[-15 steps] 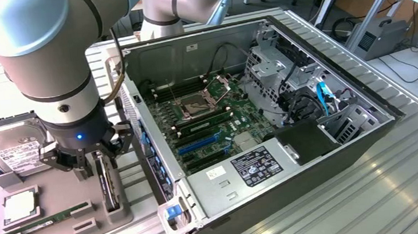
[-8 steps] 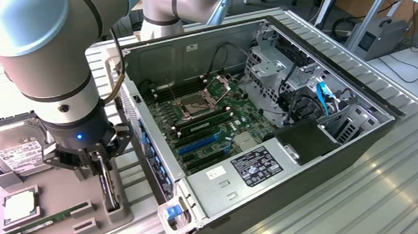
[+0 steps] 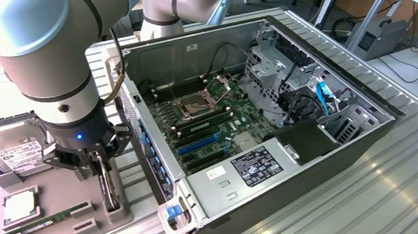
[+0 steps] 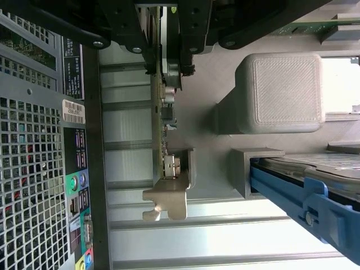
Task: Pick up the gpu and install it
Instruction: 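Pick up the gpu and move the gpu toward the slot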
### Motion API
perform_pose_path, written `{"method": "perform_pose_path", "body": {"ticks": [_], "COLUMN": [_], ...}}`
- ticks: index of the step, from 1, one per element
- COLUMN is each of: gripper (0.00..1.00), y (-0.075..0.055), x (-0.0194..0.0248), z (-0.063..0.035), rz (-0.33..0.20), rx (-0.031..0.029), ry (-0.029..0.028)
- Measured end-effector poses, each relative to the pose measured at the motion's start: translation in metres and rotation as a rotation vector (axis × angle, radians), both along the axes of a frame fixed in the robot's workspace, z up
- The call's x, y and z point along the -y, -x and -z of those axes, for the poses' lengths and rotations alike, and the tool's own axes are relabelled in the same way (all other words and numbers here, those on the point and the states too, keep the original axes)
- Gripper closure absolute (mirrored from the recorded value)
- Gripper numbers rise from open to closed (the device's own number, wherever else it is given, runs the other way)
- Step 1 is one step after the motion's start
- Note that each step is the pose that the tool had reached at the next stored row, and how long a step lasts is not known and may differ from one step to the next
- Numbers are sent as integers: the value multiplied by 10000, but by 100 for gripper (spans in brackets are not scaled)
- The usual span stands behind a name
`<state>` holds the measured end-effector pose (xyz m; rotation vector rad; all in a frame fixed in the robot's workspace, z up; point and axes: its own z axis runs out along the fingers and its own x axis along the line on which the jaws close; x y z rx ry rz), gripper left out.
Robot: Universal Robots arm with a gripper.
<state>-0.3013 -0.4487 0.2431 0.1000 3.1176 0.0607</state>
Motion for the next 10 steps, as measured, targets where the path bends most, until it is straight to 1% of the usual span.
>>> {"method": "perform_pose_path", "body": {"ticks": [10], "gripper": [73], "y": [0], "x": [0], "z": [-1], "rz": [0], "rx": [2], "ry": [-1]}}
